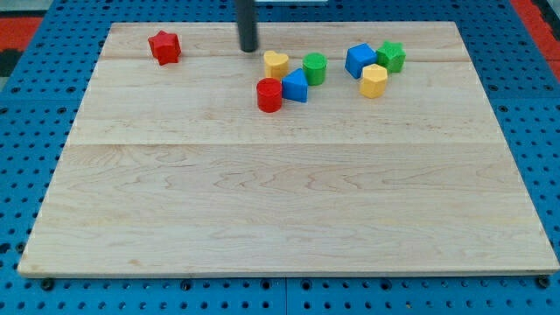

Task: Move yellow hexagon to the green circle

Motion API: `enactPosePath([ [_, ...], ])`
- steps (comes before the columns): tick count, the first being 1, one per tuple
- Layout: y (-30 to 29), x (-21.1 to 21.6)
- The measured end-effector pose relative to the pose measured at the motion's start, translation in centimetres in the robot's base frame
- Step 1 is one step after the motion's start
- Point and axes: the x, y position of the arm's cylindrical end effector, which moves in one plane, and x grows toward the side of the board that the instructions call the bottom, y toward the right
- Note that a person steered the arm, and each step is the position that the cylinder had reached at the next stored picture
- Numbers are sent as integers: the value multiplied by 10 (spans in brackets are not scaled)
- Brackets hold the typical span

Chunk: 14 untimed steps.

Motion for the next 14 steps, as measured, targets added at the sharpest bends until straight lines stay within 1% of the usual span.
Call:
enactPosePath([
  [1,1,53],
  [2,-22,-4],
  [3,5,-18],
  [4,10,57],
  [5,-34,55],
  [6,-41,98],
  [7,-71,139],
  [8,9,164],
  [9,127,153],
  [10,158,108],
  [11,158,75],
  [12,150,62],
  [13,186,82],
  [14,220,61],
])
